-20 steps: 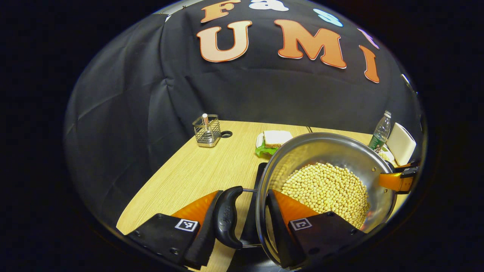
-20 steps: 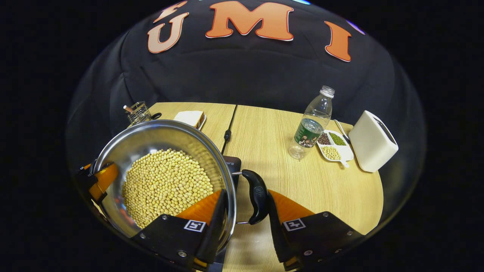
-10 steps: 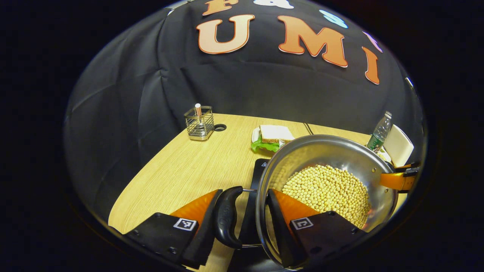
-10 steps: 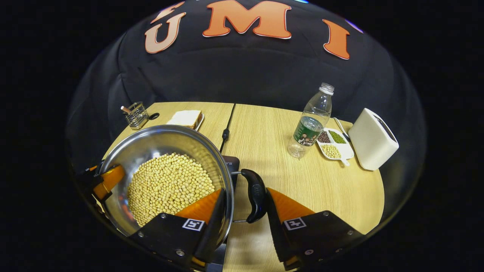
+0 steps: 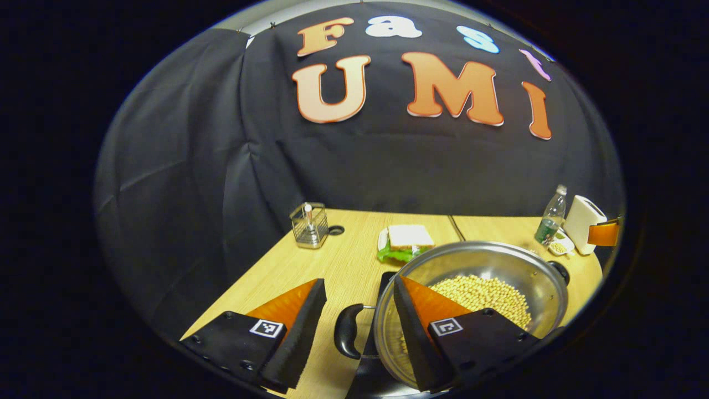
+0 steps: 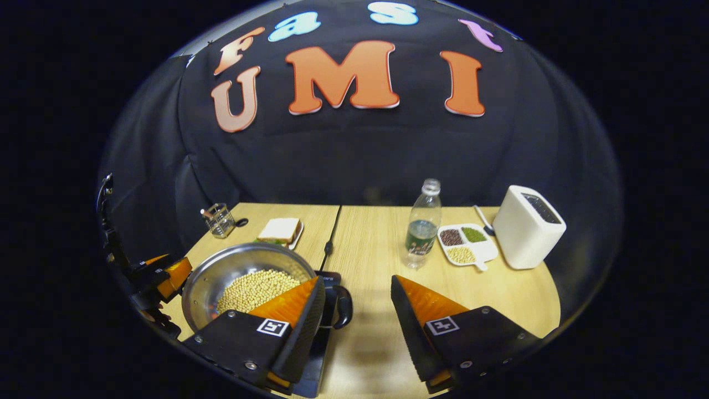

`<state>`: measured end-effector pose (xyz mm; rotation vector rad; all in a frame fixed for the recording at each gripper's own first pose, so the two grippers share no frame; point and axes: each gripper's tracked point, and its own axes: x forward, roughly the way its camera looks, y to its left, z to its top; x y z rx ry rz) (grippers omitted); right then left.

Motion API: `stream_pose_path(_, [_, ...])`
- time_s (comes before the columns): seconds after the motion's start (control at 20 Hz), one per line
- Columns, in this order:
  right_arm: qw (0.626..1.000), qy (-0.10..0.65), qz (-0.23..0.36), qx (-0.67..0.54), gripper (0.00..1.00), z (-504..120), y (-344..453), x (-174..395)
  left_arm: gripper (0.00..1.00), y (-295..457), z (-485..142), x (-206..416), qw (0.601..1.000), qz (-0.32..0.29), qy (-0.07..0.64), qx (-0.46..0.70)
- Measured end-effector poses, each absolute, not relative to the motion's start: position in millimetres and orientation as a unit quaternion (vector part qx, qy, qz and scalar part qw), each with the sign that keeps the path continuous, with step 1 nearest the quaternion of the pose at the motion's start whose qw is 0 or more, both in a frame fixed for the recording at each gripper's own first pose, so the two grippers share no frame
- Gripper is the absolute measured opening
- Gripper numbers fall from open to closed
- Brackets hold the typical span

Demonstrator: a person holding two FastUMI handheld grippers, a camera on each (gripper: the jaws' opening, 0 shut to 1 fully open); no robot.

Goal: First push the handle of the pot to place it horizontally, then grasp the pot with both hands and set it on the induction cooktop.

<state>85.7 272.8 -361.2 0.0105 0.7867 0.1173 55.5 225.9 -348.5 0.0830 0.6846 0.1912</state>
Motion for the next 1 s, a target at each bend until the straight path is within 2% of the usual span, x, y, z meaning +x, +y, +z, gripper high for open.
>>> stream_pose_path(0.05, [0.931,0.362,0.052,0.001,0.76,-347,261,86,0.82,217,-327,59,0.945,0.089,0.314,0.039])
stream_pose_path(0.15, [0.946,0.323,0.038,-0.008,0.78,-316,236,83,0.82,197,-288,66,0.958,0.076,0.273,0.037])
stream_pose_path(0.2, [0.952,0.303,0.032,-0.009,0.78,-300,223,82,0.79,183,-271,69,0.964,0.067,0.256,0.033])
stream_pose_path(0.25, [0.959,0.282,0.033,-0.007,0.78,-284,214,78,0.84,169,-253,67,0.968,0.058,0.241,0.030])
stream_pose_path(0.3, [0.964,0.264,0.038,-0.002,0.78,-268,208,74,0.84,154,-236,66,0.973,0.047,0.225,0.025])
stream_pose_path(0.35, [0.968,0.246,0.042,0.000,0.78,-252,202,68,0.81,139,-222,64,0.976,0.034,0.213,0.015])
stream_pose_path(0.45, [0.977,0.208,0.042,-0.002,0.78,-221,180,57,0.82,108,-187,62,0.984,0.007,0.180,-0.004])
stream_pose_path(0.6, [0.987,0.154,0.033,-0.018,0.78,-174,148,37,0.79,82,-138,51,0.992,-0.004,0.124,-0.006])
stream_pose_path(0.8, [0.993,0.096,0.065,-0.030,0.79,-123,134,10,1.00,61,-98,32,0.996,-0.005,0.085,-0.028])
stream_pose_path(1.0, [0.996,0.036,0.060,-0.050,0.81,-85,118,2,0.98,58,-64,12,0.998,0.010,0.047,-0.037])
